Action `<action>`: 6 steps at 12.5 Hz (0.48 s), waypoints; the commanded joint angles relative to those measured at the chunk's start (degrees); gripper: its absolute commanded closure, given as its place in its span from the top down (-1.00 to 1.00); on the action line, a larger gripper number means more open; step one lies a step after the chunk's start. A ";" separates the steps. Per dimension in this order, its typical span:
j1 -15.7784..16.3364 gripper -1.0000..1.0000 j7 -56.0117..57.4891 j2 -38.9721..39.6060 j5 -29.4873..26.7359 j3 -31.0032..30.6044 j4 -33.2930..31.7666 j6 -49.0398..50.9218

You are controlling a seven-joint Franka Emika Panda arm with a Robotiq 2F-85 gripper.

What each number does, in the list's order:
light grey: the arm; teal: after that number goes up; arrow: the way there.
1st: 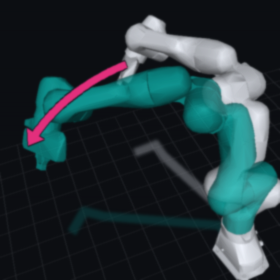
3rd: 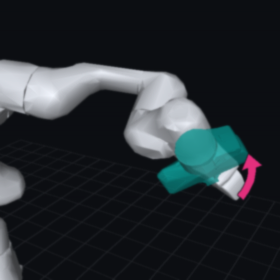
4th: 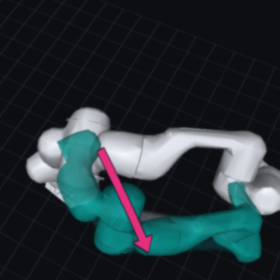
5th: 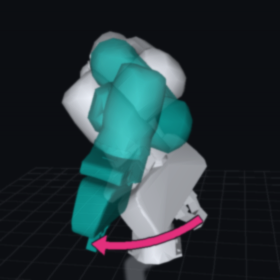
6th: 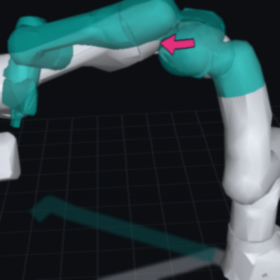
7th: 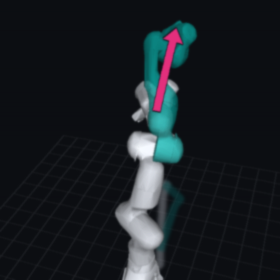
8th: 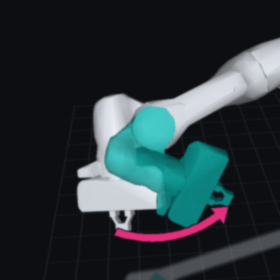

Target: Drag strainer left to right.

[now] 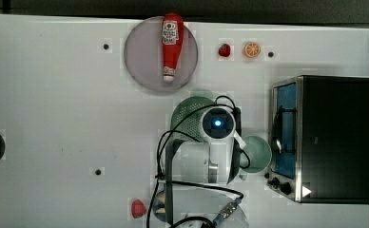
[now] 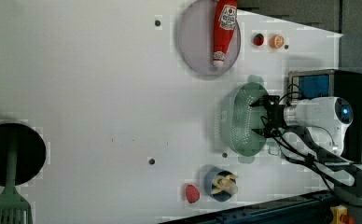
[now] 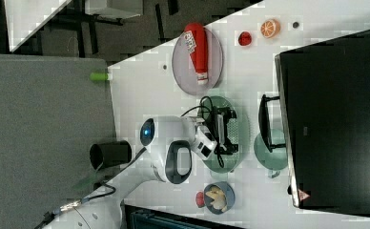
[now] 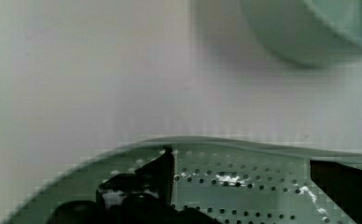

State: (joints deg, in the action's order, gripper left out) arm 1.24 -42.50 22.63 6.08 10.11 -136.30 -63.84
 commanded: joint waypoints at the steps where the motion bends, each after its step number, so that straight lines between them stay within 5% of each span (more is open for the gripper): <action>1: -0.79 1.00 5.51 -1.14 -1.24 0.03 1.18 -0.35; 6: -0.79 1.00 19.40 -15.51 -1.26 -4.41 3.83 15.84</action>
State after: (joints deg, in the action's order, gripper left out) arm 0.22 -30.35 12.92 4.61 7.81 -136.30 -46.69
